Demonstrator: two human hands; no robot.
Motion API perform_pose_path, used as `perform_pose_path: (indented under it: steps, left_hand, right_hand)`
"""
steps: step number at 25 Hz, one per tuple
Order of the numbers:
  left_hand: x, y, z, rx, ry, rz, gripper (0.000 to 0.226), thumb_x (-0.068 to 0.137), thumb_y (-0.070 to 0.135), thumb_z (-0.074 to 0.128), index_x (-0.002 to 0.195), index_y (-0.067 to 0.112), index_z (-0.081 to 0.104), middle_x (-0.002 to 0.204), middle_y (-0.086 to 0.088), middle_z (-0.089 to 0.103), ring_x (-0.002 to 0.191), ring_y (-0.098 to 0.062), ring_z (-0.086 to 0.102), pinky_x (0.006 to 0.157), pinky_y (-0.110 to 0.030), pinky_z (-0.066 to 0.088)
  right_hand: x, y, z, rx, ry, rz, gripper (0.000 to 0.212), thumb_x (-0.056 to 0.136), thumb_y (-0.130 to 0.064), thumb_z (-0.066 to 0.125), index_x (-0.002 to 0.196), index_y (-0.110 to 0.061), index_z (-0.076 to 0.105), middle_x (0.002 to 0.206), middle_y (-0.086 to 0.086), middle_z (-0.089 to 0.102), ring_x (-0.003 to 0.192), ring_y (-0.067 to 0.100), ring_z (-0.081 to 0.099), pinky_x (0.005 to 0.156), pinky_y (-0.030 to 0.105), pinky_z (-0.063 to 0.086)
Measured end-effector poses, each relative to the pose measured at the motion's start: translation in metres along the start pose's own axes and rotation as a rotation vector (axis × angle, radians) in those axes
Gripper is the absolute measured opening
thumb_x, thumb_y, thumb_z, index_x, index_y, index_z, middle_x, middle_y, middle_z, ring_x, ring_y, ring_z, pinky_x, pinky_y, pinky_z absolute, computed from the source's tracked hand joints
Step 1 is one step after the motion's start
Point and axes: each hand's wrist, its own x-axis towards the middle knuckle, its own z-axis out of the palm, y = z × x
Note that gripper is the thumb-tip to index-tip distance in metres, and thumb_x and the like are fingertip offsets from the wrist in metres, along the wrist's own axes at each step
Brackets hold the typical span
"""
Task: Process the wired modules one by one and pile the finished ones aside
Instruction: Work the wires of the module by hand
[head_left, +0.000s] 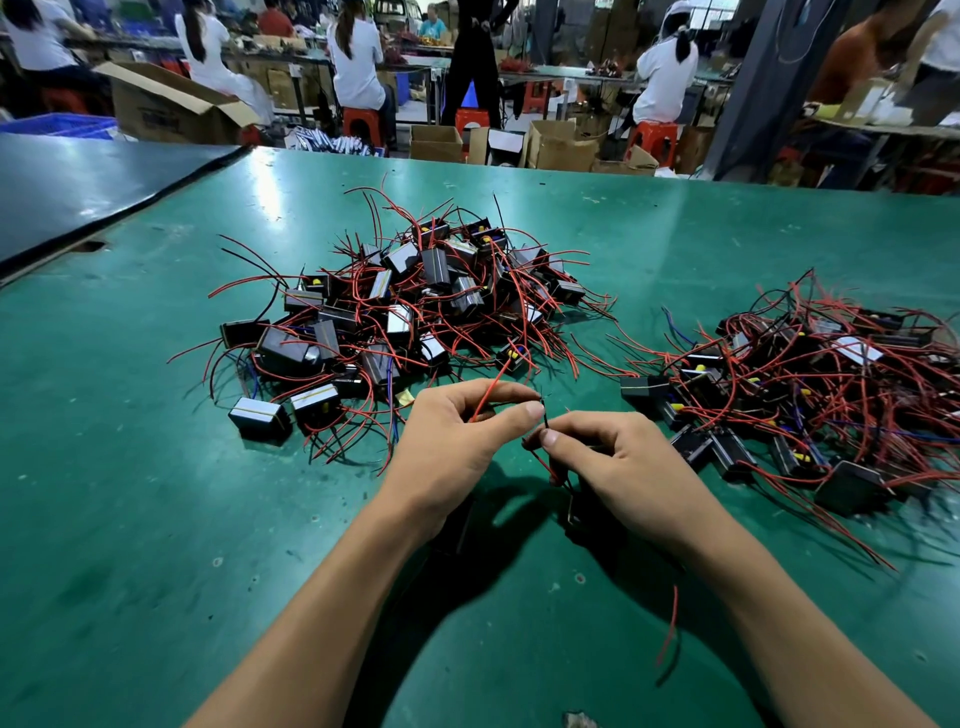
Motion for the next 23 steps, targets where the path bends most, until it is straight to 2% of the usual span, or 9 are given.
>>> perform_pose_path:
  steps: [2, 4, 6, 9, 11, 14, 17, 20, 23]
  left_hand:
    - [0.001, 0.000, 0.002, 0.003, 0.044, 0.007, 0.005, 0.079, 0.018, 0.081, 0.079, 0.015, 0.076, 0.051, 0.006, 0.044, 0.048, -0.009, 0.029, 0.046, -0.021, 0.024]
    - [0.000, 0.001, 0.003, 0.001, 0.053, 0.017, 0.007, 0.079, 0.015, 0.080, 0.078, 0.011, 0.075, 0.054, 0.001, 0.044, 0.049, -0.010, 0.029, 0.048, -0.022, 0.024]
    - [-0.002, 0.004, 0.004, 0.032, 0.039, 0.058, 0.007, 0.082, 0.013, 0.077, 0.079, 0.008, 0.073, 0.051, 0.007, 0.043, 0.048, -0.007, 0.029, 0.048, -0.019, 0.025]
    - [-0.005, 0.007, 0.004, 0.165, 0.044, 0.132, 0.007, 0.085, 0.016, 0.076, 0.080, 0.012, 0.073, 0.053, 0.004, 0.036, 0.051, -0.009, 0.028, 0.050, -0.024, 0.024]
    - [-0.006, 0.009, 0.004, 0.264, 0.063, 0.195, 0.006, 0.085, 0.017, 0.076, 0.080, 0.015, 0.073, 0.053, 0.006, 0.032, 0.050, -0.008, 0.026, 0.050, -0.024, 0.024]
    - [-0.008, 0.011, 0.007, 0.386, 0.093, 0.312, 0.004, 0.083, 0.015, 0.077, 0.081, 0.015, 0.074, 0.052, 0.011, 0.031, 0.048, -0.006, 0.029, 0.050, -0.019, 0.025]
    - [-0.008, 0.010, 0.007, 0.408, 0.084, 0.367, 0.005, 0.081, 0.015, 0.079, 0.083, 0.013, 0.075, 0.051, 0.011, 0.032, 0.048, -0.006, 0.030, 0.051, -0.017, 0.024]
    - [-0.007, 0.009, 0.008, 0.381, 0.049, 0.372, 0.006, 0.082, 0.014, 0.079, 0.084, 0.012, 0.075, 0.049, 0.011, 0.031, 0.046, -0.005, 0.028, 0.050, -0.017, 0.023]
    - [-0.008, 0.009, 0.010, 0.353, 0.025, 0.357, 0.006, 0.082, 0.013, 0.078, 0.084, 0.011, 0.074, 0.046, 0.011, 0.031, 0.045, -0.005, 0.026, 0.049, -0.014, 0.022]
  right_hand:
    - [0.000, -0.002, 0.003, 0.001, -0.011, 0.004, 0.016, 0.097, -0.028, 0.063, 0.090, -0.024, 0.077, 0.073, -0.003, 0.072, 0.066, 0.018, 0.063, 0.066, 0.035, 0.050]
    - [-0.001, -0.003, 0.004, -0.001, -0.016, 0.004, 0.016, 0.097, -0.027, 0.063, 0.091, -0.024, 0.077, 0.076, -0.004, 0.073, 0.074, 0.022, 0.067, 0.073, 0.037, 0.052]
    - [-0.001, -0.005, 0.004, 0.015, -0.008, 0.001, 0.014, 0.096, -0.027, 0.064, 0.093, -0.027, 0.078, 0.078, -0.007, 0.075, 0.072, 0.018, 0.067, 0.070, 0.034, 0.052]
    - [-0.002, -0.009, 0.001, 0.062, 0.129, -0.050, 0.009, 0.094, -0.026, 0.068, 0.096, -0.027, 0.077, 0.080, -0.011, 0.074, 0.059, 0.003, 0.056, 0.059, 0.023, 0.046]
    - [-0.003, -0.013, 0.000, 0.078, 0.236, -0.112, 0.004, 0.092, -0.026, 0.072, 0.091, -0.026, 0.076, 0.074, -0.015, 0.071, 0.055, 0.002, 0.053, 0.057, 0.016, 0.041]
    - [-0.002, -0.017, 0.003, 0.023, 0.277, -0.146, 0.013, 0.090, -0.030, 0.073, 0.079, -0.023, 0.074, 0.063, -0.010, 0.065, 0.053, 0.004, 0.050, 0.055, 0.020, 0.040]
    - [-0.001, -0.018, 0.001, 0.089, 0.241, -0.062, 0.020, 0.092, -0.028, 0.070, 0.073, -0.020, 0.072, 0.061, -0.001, 0.062, 0.055, 0.006, 0.047, 0.055, 0.027, 0.039]
    - [0.000, -0.018, -0.001, 0.212, 0.203, 0.044, 0.022, 0.091, -0.026, 0.071, 0.071, -0.017, 0.071, 0.058, -0.005, 0.055, 0.055, 0.010, 0.044, 0.052, 0.023, 0.035]
    - [0.004, -0.018, -0.002, 0.400, 0.144, 0.158, 0.028, 0.090, -0.020, 0.069, 0.062, -0.018, 0.069, 0.056, -0.004, 0.052, 0.047, 0.010, 0.038, 0.044, 0.016, 0.030]
